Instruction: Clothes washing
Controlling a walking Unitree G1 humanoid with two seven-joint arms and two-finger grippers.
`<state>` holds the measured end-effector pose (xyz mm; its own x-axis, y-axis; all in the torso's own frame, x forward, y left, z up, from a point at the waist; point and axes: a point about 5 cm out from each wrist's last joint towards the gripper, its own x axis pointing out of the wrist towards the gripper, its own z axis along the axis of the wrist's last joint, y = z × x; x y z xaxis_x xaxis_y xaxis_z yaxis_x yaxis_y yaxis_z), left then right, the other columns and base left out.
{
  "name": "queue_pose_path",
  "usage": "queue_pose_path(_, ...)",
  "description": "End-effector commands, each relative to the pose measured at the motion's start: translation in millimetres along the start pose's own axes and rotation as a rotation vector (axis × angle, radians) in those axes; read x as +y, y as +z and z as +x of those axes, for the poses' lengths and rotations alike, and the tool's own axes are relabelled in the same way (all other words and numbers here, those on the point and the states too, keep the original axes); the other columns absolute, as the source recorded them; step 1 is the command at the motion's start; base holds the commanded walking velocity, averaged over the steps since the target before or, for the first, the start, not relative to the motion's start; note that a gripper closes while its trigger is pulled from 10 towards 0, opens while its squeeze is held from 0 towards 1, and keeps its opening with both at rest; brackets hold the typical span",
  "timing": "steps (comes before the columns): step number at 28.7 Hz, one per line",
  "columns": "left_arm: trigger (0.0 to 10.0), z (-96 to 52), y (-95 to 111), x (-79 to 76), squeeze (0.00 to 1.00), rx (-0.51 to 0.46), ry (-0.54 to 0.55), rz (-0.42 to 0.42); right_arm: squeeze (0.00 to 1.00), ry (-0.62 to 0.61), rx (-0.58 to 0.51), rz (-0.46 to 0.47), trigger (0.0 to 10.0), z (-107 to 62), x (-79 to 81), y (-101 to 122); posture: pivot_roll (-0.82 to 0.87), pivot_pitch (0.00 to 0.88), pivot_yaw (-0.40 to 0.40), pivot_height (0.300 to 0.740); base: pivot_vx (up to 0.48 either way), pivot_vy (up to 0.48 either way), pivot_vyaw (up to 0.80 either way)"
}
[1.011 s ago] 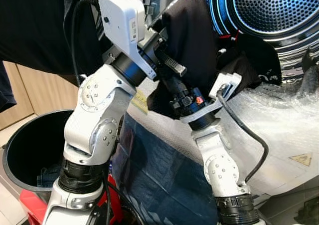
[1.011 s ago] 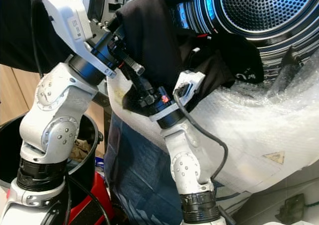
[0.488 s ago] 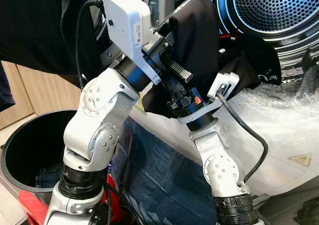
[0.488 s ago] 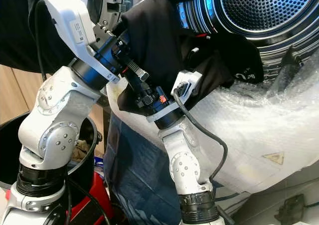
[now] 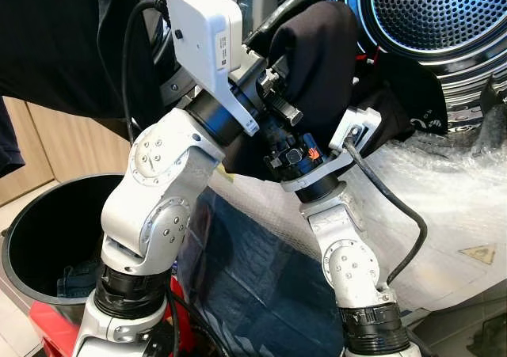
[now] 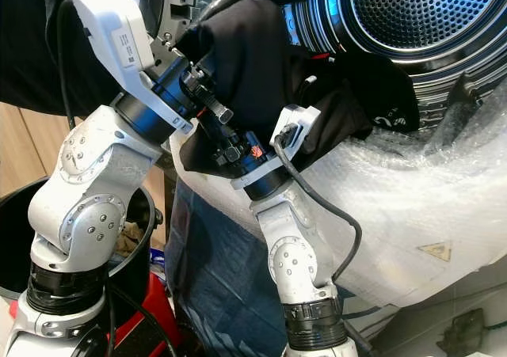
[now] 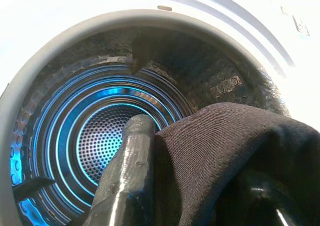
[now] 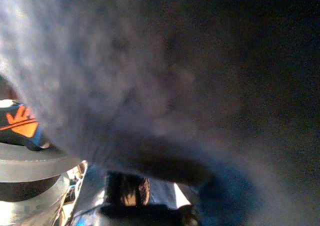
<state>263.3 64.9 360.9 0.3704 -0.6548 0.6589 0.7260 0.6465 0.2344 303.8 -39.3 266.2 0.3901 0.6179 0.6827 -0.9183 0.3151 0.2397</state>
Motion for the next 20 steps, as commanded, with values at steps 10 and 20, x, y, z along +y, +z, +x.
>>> queue_pose_path(10,10.0,-21.5,1,-11.7,1.00,0.110,-0.082,-0.033,0.00,0.028,0.086,-0.162,10.0,3.6,-8.1,4,0.25,0.024,-0.182,0.740,0.000,0.000,0.00)
queue_pose_path(20,10.0,-24.2,29,-4.3,1.00,0.062,-0.115,-0.011,0.00,0.032,0.145,-0.187,10.0,-0.6,-12.1,-7,0.27,0.029,-0.195,0.740,0.000,0.000,0.00)
